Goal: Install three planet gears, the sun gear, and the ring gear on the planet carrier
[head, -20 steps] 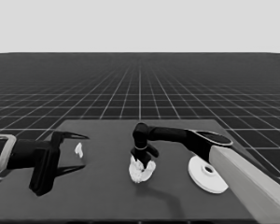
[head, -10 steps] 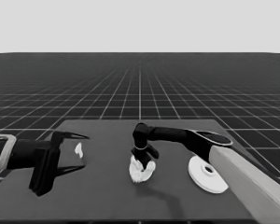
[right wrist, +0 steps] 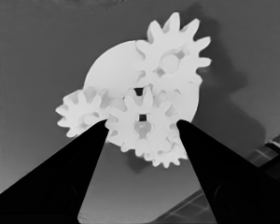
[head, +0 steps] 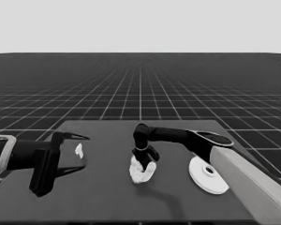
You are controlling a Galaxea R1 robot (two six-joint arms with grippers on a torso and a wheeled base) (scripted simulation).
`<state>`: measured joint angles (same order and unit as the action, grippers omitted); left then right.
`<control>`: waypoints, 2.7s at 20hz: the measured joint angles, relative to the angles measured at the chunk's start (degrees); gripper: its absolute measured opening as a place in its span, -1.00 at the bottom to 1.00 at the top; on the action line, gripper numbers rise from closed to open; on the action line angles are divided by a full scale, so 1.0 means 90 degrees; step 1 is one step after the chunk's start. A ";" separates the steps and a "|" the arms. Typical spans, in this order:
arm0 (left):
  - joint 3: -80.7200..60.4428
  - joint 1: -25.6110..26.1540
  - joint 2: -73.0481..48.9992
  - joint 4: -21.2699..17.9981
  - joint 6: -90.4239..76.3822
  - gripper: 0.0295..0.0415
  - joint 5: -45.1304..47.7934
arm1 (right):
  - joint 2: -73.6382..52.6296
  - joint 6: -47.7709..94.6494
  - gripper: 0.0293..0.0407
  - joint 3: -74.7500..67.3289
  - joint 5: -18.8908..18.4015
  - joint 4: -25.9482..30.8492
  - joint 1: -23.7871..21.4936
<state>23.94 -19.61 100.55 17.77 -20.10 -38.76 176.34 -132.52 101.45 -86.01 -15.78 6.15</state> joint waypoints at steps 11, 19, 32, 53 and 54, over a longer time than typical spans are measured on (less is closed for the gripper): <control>0.0000 0.0000 0.0000 0.0000 0.0000 0.49 0.0000 | 0.0000 -0.0361 0.61 0.0000 0.0001 -0.0001 -0.0001; 0.0000 0.0000 0.0000 0.0000 0.0000 0.49 0.0000 | -0.0098 0.5544 0.62 -0.0447 -0.0249 0.0673 -0.0815; 0.0000 0.0000 0.0000 0.0000 0.0000 0.49 0.0000 | -0.8256 1.2614 0.61 -0.8680 0.2009 -0.2638 0.1547; 0.0000 0.0000 0.0000 0.0000 0.0000 0.49 0.0000 | -0.5658 0.9602 0.61 -0.2282 0.1089 0.0159 0.0292; 0.0000 0.0000 0.0000 0.0000 0.0000 0.49 0.0000 | -0.5656 0.9603 0.61 -0.2279 0.1093 0.0156 0.0296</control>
<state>23.94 -19.61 100.55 17.77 -20.10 -38.76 125.44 -46.09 80.94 -76.17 -14.37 8.82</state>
